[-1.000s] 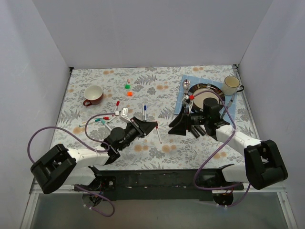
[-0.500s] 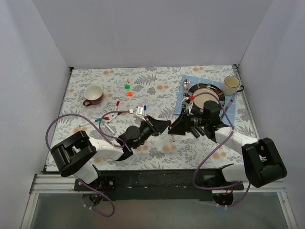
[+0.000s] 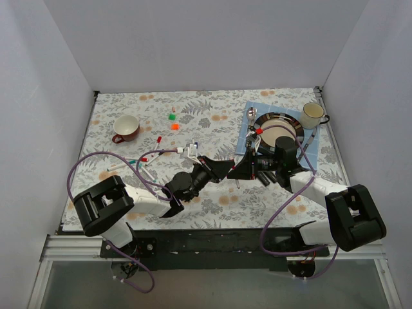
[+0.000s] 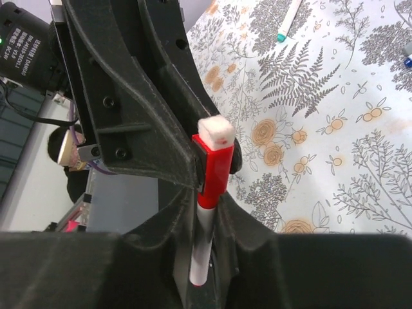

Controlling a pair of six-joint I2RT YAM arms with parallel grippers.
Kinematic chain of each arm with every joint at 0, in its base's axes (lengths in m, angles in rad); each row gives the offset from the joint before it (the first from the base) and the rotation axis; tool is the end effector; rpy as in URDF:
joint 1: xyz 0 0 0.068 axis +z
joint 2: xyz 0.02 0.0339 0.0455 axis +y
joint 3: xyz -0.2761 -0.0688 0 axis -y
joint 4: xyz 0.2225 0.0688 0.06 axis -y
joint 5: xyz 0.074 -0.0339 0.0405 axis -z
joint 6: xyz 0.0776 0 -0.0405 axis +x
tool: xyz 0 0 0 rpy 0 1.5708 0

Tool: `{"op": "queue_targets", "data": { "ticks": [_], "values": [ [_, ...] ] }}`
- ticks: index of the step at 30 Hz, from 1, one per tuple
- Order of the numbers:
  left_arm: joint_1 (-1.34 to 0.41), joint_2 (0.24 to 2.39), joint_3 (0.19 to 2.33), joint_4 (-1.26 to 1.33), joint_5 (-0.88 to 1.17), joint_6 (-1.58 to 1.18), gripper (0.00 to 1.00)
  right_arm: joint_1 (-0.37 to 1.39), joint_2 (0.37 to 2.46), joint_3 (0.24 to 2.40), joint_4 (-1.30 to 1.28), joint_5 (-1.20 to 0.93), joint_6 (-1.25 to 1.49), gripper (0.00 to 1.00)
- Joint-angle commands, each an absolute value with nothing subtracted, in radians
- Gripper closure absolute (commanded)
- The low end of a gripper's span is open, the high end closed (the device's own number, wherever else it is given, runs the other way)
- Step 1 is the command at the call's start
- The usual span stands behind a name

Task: Open the pen caps

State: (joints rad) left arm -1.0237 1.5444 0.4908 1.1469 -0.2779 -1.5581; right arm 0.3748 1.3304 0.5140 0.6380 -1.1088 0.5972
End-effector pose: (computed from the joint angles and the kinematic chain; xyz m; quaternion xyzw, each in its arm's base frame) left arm 0.1861 -0.2647 0.2396 -0.2748 0.6162 -0.6779 0.2919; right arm 0.2139 0.1588 0.2413 -0.2631 0.6858 0.6118 0.2934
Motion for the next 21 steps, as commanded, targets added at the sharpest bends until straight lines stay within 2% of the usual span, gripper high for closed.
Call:
{"op": "queue_targets", "data": {
  "ticks": [1, 2, 3, 10, 21],
  "values": [
    [-1.026, 1.514, 0.503, 1.196, -0.353, -1.511, 1.0, 0.37, 1.328, 0.522, 0.68, -1.135, 0.607, 0.91],
    [-1.026, 1.513, 0.5, 1.203, -0.356, -1.508, 1.0, 0.368, 1.328, 0.523, 0.677, -1.141, 0.606, 0.98],
    [-1.026, 1.511, 0.499, 1.206, -0.363, -1.5, 1.0, 0.365, 1.33, 0.525, 0.676, -1.144, 0.607, 0.99],
    [-1.008, 1.482, 0.494, 1.233, -0.475, -1.428, 1.0, 0.364, 1.339, 0.551, 0.595, -1.16, 0.531, 0.99],
    [-0.741, 1.45, 0.571, 1.121, -0.353, -1.474, 1.0, 0.364, 1.351, 0.571, 0.528, -1.18, 0.462, 0.99]
  ]
}}
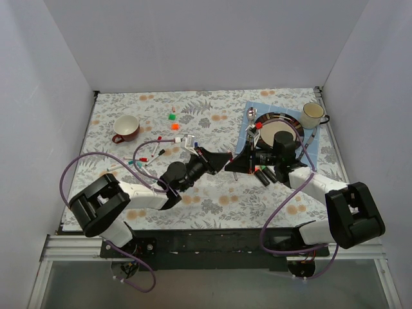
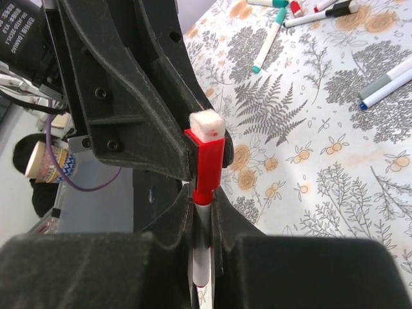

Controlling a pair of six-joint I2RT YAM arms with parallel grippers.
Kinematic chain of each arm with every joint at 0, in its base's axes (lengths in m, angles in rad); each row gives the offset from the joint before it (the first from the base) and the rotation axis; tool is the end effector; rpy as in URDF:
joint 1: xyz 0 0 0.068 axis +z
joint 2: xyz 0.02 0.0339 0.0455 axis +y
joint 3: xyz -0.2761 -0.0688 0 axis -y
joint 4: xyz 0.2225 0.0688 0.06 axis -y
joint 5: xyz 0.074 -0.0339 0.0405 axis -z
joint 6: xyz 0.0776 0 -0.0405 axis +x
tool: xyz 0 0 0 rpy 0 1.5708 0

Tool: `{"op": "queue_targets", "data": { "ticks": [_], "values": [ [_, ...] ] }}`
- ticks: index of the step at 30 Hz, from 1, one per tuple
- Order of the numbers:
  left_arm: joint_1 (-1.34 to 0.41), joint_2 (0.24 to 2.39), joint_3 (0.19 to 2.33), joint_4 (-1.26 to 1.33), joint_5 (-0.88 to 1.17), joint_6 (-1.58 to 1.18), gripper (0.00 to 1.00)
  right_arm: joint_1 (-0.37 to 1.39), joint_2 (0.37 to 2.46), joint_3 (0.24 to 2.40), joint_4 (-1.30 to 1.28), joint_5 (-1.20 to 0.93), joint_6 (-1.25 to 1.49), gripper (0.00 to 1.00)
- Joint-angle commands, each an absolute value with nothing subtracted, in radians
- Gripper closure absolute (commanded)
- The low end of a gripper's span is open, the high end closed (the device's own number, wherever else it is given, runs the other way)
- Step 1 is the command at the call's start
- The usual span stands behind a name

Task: Open the pen caps

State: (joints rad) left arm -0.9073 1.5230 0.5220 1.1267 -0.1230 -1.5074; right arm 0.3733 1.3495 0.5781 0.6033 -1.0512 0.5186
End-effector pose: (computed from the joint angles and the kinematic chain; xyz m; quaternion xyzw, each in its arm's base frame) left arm 0.2090 -0.2519 0.2532 -0.2391 0.6169 -0.6853 0.3042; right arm 0.2284 0.1618 0.2519 -0.2749 0.6826 0.5866 0.3382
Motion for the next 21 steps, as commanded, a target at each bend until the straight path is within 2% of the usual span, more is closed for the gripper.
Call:
{"op": "queue_targets", "data": {
  "ticks": [1, 21],
  "values": [
    [-0.715, 1.447, 0.583, 1.109, -0.345, -1.473, 1.0, 0.367, 1.351, 0.571, 0.523, -1.18, 0.459, 0.99],
    [-0.439, 1.436, 0.719, 0.936, -0.195, -1.471, 1.0, 0.374, 1.373, 0.601, 0.437, -1.181, 0.368, 0.99]
  ]
}}
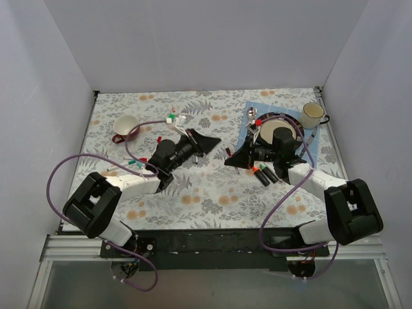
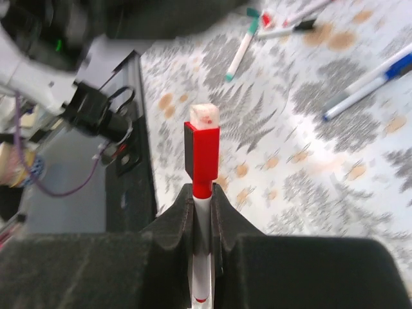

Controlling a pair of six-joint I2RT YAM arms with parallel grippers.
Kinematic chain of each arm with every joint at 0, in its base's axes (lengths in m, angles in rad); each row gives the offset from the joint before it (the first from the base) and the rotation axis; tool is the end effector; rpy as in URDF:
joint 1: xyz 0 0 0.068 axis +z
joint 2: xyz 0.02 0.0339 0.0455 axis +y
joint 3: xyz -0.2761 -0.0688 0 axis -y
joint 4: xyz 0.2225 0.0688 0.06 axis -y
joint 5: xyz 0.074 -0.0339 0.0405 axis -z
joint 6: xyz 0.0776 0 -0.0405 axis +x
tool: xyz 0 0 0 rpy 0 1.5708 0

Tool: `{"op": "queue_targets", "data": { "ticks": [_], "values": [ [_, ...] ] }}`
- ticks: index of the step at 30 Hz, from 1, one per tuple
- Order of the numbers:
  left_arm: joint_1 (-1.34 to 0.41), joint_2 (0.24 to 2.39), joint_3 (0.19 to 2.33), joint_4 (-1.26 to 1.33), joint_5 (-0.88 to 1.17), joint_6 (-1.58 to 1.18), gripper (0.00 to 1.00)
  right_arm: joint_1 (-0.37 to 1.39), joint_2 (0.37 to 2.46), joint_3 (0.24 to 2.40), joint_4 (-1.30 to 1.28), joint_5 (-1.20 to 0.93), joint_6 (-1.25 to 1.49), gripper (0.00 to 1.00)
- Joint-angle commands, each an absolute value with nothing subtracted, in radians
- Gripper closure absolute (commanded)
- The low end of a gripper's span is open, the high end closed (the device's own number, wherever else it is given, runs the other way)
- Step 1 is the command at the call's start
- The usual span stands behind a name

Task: Open the pen caps

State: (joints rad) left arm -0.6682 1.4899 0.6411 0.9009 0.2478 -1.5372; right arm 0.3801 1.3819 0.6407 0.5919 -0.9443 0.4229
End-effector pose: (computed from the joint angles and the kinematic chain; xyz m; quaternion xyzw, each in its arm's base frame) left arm 0.2541 -0.2248 0.2691 -0.2063 0.6574 -0.6807 0.2488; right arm 0.2469 0.1663 0.2609 -0.2822 0.6812 0.5443 0.4001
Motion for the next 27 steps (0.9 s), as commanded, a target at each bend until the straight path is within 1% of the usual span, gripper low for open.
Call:
{"op": "queue_targets", "data": {
  "ticks": [1, 6, 9, 11, 12, 13, 14, 16, 17, 18, 19, 21, 22, 25, 27],
  "values": [
    [-0.427, 1.437, 0.732, 0.927, -0.187, -1.47, 1.0, 0.376, 1.374, 0.606, 0.422, -1.18, 0.361, 0.99],
    [-0.403, 1.44, 0.753, 0.913, -0.155, -1.465, 1.0, 0.382, 1.382, 0.624, 0.379, -1.175, 0.315, 0.99],
    [-0.397, 1.434, 0.753, 0.922, -0.095, -1.466, 1.0, 0.382, 1.371, 0.63, 0.362, -1.177, 0.299, 0.99],
    [-0.39, 1.43, 0.744, 0.946, 0.029, -1.482, 1.0, 0.38, 1.362, 0.634, 0.353, -1.18, 0.282, 0.99],
    [-0.39, 1.424, 0.735, 0.954, 0.079, -1.512, 0.98, 0.38, 1.353, 0.634, 0.353, -1.181, 0.276, 0.99],
    [-0.39, 1.422, 0.727, 0.988, 0.174, -1.531, 0.89, 0.377, 1.348, 0.635, 0.35, -1.187, 0.262, 0.99],
    [-0.39, 1.422, 0.701, 1.0, 0.225, -1.561, 0.68, 0.373, 1.345, 0.635, 0.35, -1.193, 0.261, 0.99],
    [-0.393, 1.43, 0.667, 1.079, 0.309, -1.668, 0.55, 0.359, 1.338, 0.637, 0.357, -1.213, 0.255, 0.99],
    [-0.399, 1.436, 0.643, 1.116, 0.386, -1.702, 0.5, 0.353, 1.336, 0.637, 0.362, -1.218, 0.256, 0.99],
    [-0.409, 1.446, 0.594, 1.158, 0.403, -1.725, 0.42, 0.342, 1.335, 0.635, 0.37, -1.227, 0.256, 0.99],
    [-0.449, 1.451, 0.568, 1.222, 0.414, -1.75, 0.39, 0.339, 1.336, 0.634, 0.379, -1.242, 0.261, 0.99],
    [-0.501, 1.463, 0.528, 1.241, 0.408, -1.738, 0.35, 0.333, 1.338, 0.626, 0.408, -1.255, 0.281, 0.99],
    [-0.558, 1.469, 0.523, 1.244, 0.399, -1.715, 0.34, 0.333, 1.338, 0.623, 0.413, -1.258, 0.285, 0.99],
    [-0.638, 1.512, 0.512, 1.291, 0.364, -1.698, 0.32, 0.331, 1.345, 0.62, 0.42, -1.261, 0.29, 0.99],
    [-0.656, 1.552, 0.511, 1.321, 0.336, -1.703, 0.32, 0.333, 1.348, 0.617, 0.423, -1.262, 0.29, 0.99]
  ]
}}
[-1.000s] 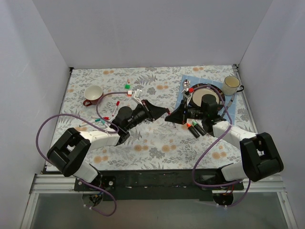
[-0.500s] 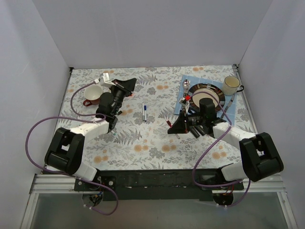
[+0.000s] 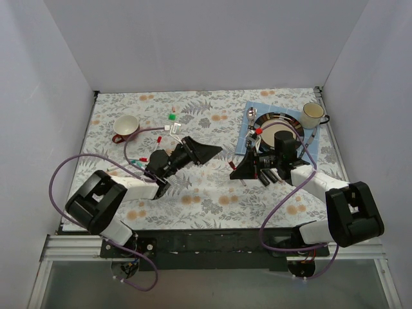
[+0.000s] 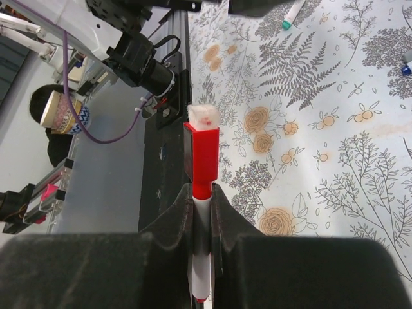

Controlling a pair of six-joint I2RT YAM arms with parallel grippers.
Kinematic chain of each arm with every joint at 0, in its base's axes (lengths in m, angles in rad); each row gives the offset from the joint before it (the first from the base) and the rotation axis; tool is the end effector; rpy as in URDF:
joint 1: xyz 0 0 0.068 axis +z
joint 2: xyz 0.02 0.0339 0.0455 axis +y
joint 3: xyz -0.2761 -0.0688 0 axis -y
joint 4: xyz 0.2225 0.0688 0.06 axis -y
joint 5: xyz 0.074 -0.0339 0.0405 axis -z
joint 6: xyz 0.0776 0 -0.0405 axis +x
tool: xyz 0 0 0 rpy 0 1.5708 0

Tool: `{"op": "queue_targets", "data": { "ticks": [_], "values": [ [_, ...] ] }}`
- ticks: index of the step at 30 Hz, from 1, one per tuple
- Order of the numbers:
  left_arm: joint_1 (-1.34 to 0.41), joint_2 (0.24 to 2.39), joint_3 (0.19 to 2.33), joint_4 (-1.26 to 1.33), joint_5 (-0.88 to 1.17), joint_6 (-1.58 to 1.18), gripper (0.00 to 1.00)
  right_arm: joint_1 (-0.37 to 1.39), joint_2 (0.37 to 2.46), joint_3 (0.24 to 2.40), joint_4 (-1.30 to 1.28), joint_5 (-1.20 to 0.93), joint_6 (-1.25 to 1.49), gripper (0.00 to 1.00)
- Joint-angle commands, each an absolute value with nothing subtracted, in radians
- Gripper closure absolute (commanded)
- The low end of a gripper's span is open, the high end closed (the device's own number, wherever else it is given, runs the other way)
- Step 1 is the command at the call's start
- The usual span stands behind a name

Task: Open the pen caps

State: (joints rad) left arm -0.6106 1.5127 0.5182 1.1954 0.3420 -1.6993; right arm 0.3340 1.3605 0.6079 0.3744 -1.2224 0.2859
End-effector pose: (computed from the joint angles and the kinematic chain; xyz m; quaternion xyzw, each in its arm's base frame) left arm 0.2470 -0.2046 0.2646 -0.2101 0.6015 -0.7416 0.2098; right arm 0.2209 0.1539 0.2381 -0.3385 0.6697 0.5925 0.2932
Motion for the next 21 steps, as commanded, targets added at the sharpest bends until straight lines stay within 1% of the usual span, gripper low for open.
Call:
{"op": "queue_targets", "data": {
  "ticks": [1, 6, 16, 21],
  "values": [
    [-0.673, 1.569, 0.514, 1.351, 0.333, -1.707, 0.32, 0.331, 1.348, 0.614, 0.426, -1.262, 0.29, 0.99],
    [-0.719, 1.658, 0.543, 1.405, 0.328, -1.738, 0.31, 0.331, 1.358, 0.614, 0.43, -1.261, 0.293, 0.99],
    [-0.796, 1.723, 0.532, 1.457, 0.276, -1.75, 0.31, 0.321, 1.362, 0.612, 0.428, -1.244, 0.293, 0.99],
    [-0.818, 1.738, 0.558, 1.457, 0.255, -1.73, 0.34, 0.321, 1.362, 0.614, 0.428, -1.243, 0.293, 0.99]
  ]
}}
